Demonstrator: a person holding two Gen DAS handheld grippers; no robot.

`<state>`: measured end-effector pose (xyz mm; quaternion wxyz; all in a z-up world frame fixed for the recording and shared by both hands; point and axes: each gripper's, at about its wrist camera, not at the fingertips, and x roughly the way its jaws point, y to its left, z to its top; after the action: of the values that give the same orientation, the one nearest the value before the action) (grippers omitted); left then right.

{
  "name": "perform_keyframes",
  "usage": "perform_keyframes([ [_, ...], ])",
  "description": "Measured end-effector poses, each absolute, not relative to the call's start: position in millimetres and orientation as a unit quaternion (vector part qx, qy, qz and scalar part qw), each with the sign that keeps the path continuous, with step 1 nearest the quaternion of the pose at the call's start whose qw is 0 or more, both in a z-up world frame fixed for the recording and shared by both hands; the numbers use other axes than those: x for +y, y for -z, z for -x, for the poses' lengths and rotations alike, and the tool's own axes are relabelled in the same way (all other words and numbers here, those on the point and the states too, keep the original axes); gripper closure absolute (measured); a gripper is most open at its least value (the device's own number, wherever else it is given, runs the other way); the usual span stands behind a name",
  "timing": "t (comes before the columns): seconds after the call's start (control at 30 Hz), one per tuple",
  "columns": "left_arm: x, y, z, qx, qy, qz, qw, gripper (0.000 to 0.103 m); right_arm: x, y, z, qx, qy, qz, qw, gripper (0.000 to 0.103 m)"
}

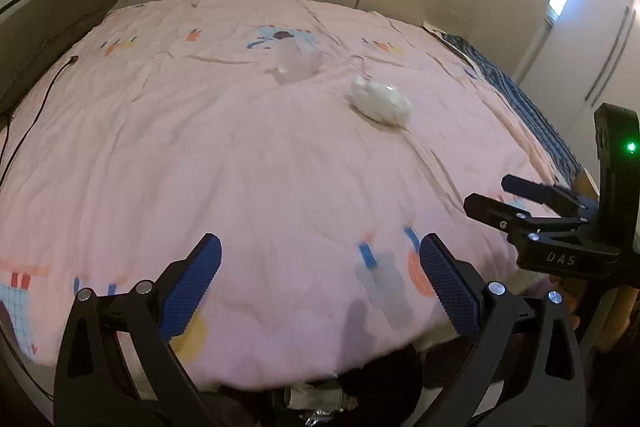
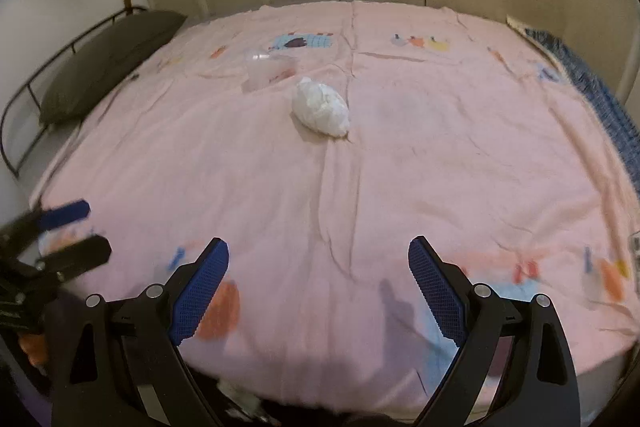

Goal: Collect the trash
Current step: 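Reach the right tool to the crumpled white tissue ball and grasp it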

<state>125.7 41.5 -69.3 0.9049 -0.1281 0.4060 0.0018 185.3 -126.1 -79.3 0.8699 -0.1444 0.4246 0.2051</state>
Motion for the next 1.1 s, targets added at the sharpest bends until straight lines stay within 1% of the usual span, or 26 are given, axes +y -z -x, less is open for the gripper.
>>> perform_keyframes([
  [0.17, 55, 67, -146, 0.404, -0.006, 0.131, 0.905, 0.006, -116, 70, -209, 0.376, -0.193, 0.143, 0.895, 0.016],
  [0.23, 61, 64, -152, 0.398, 0.000, 0.140, 0.907, 0.006, -113, 69, -216, 0.370, -0.201, 0.142, 0.896, 0.016],
  [0.47, 84, 66, -181, 0.392, -0.013, 0.163, 0.905, 0.006, -94, 80, -253, 0.379, -0.213, 0.135, 0.891, 0.016],
  [0.8, 95, 68, -225, 0.395, -0.001, 0.109, 0.912, 0.006, -67, 101, -295, 0.384, -0.214, 0.165, 0.883, 0.015],
  [0.97, 105, 72, -248, 0.396, -0.002, 0.137, 0.908, 0.006, -56, 110, -310, 0.390, -0.200, 0.180, 0.881, 0.015],
  [1.1, 114, 72, -260, 0.390, -0.014, 0.137, 0.911, 0.006, -51, 117, -319, 0.400, -0.197, 0.186, 0.876, 0.015],
])
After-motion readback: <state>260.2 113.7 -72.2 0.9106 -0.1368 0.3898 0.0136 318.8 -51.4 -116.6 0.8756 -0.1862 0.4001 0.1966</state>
